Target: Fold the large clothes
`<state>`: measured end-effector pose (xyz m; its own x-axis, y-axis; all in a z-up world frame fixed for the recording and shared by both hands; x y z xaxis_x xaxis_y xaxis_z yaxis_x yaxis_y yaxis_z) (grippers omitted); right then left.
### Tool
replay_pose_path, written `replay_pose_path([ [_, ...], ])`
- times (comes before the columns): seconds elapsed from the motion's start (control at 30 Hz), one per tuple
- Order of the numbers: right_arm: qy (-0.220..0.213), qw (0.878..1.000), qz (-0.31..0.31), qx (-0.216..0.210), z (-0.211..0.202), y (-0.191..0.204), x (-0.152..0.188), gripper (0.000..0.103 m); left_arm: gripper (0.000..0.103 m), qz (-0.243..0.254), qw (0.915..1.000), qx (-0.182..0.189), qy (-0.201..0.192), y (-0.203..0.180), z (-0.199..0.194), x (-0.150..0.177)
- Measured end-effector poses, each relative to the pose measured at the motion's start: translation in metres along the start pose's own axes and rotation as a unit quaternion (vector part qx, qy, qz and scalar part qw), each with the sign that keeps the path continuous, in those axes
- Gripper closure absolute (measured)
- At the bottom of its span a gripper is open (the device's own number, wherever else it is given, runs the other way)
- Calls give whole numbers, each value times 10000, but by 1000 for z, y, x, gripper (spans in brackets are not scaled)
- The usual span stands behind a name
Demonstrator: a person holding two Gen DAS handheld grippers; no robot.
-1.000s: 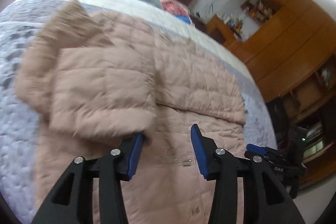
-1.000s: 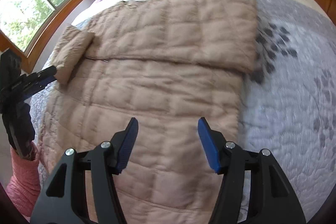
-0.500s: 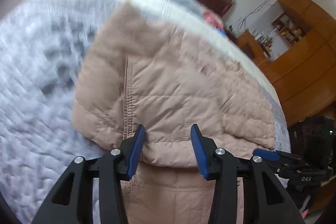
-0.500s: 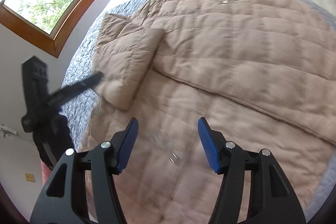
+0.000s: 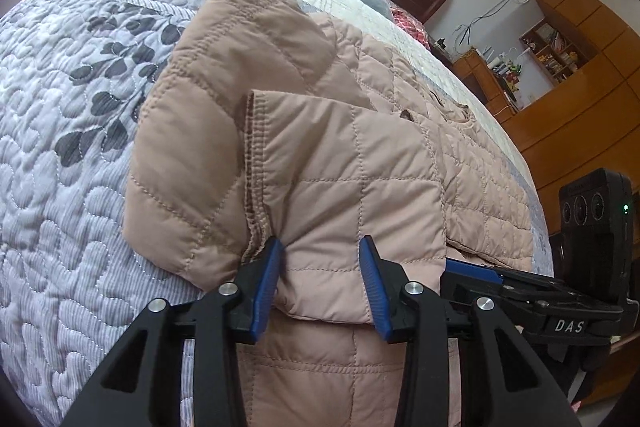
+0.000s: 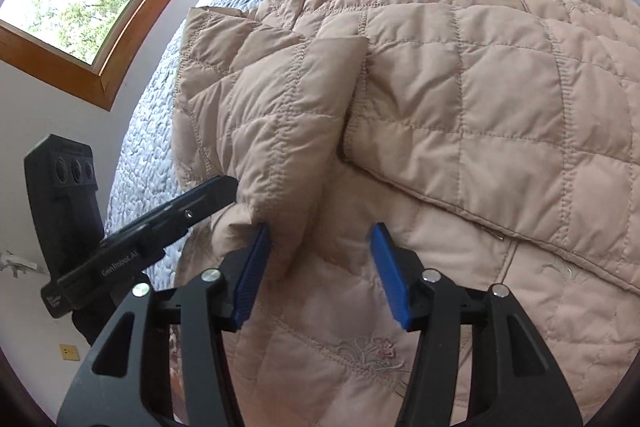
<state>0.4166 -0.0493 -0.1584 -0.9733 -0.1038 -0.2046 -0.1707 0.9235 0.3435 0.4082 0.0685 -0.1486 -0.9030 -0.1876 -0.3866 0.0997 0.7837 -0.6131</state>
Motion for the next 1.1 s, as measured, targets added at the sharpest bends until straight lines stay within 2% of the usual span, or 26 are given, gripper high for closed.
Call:
replay_pose_path([
  [0.17, -167, 9998, -6, -83, -14, 2, 3, 52, 65, -108, 9998, 158, -8, 5, -3, 1],
  [0.3, -142, 9998, -112, -51, -11, 15, 1, 52, 66, -54, 9999, 116, -14, 7, -6, 3],
  [0.37, -56, 9999, -120, -97, -3, 21, 2, 65, 66, 14, 10000, 45, -34, 7, -10, 3],
  [0.43, 44, 9998, -117, -157, 6, 23, 3, 86, 66, 39, 10000, -31, -82, 4, -14, 3],
  [0.53, -107, 9996, -190, -154, 5, 25, 4, 96, 67, 130, 9997, -130, -176, -1, -22, 2],
  [0.63, -253, 9994, -185, -142, -7, 22, 4, 98, 66, 304, 9990, -229, -248, -8, -28, 2],
  [0.8, -609, 9978, -203, 133, -37, 5, 6, 98, 66, 585, 9970, -357, -364, -27, -32, 4],
  [1.1, -915, 9928, 271, 722, -67, -59, 7, 98, 66, 1023, 9936, -350, -321, -61, -19, 8],
])
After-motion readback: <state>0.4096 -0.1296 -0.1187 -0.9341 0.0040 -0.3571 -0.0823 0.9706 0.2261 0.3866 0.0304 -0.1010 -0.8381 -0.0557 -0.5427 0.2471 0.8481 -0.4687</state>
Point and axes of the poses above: each gripper's, at about its wrist camera, not at the fingertips, and z roughly the way its jaws point, y to its left, x to its underside, the point moved 5 cm from there along z, roughly the way its jaws point, and after that the axes turned 9 degrees about x, right-handed, at the moved point
